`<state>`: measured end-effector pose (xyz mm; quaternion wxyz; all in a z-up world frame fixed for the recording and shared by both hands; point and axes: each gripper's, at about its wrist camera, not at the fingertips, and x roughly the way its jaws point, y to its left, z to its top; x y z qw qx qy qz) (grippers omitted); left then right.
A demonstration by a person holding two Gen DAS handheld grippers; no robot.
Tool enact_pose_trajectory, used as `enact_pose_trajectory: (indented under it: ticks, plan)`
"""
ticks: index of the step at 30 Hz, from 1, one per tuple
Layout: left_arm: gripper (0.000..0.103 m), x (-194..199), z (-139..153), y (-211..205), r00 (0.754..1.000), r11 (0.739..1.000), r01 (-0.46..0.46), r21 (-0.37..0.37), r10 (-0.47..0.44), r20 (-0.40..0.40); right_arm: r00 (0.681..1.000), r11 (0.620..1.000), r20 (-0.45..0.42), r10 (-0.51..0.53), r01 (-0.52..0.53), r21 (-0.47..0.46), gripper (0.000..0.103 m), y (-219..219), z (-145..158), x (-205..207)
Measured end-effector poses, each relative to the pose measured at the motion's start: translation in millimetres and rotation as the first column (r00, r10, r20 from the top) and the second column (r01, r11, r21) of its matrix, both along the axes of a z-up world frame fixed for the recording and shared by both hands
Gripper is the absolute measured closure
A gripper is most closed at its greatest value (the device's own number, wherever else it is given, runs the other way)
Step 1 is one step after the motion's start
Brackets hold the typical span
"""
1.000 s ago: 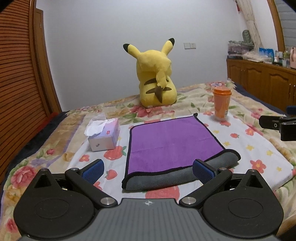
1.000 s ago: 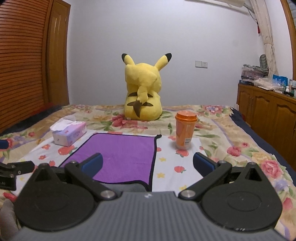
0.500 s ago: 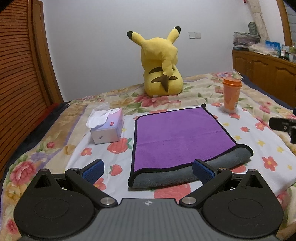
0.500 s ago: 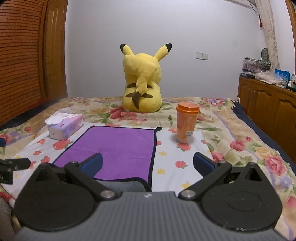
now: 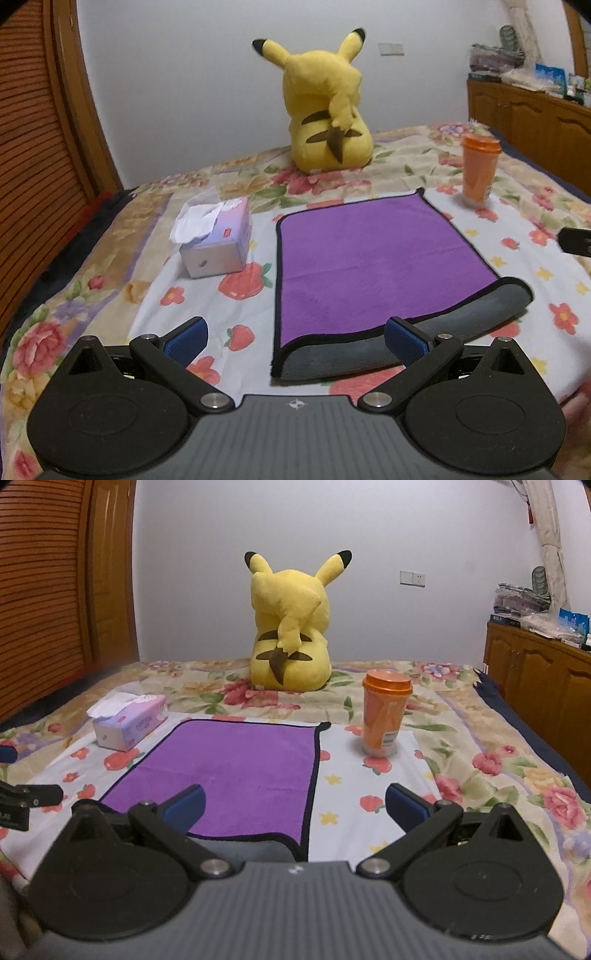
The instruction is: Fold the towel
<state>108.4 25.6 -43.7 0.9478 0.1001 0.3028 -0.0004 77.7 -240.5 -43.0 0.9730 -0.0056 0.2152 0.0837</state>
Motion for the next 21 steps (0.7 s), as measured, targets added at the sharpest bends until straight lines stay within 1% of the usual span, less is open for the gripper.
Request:
enact_pose_trajectory:
  ticks: [9, 13, 18, 21]
  plan:
    - [0.0, 27.2, -9.9, 19.5, 0.999, 1.0, -0.01, -0.001, 0.01, -0.041, 0.999, 0.999, -0.021, 0.034, -0.035, -0.005, 0.0, 4.6, -4.6, 13.6]
    - [0.0, 37.3, -12.6, 27.0, 0.998, 1.0, 0.001, -0.023, -0.003, -0.06, 0.998, 0.999, -0.03, 0.047, -0.048, -0.013, 0.0, 6.9, -7.2, 21.0]
    - [0.003, 47.6, -15.7, 34.6, 0.998, 0.999, 0.003, -0.038, -0.006, -0.069, 0.997, 0.998, -0.046, 0.061, -0.062, -0.021, 0.0, 10.3, -11.1, 30.4]
    - [0.006, 55.1, -19.6, 38.8, 0.996, 0.999, 0.014, -0.049, -0.019, -0.091, 0.996, 0.997, -0.06, 0.071, -0.073, -0.023, 0.0, 11.6, -14.4, 35.4]
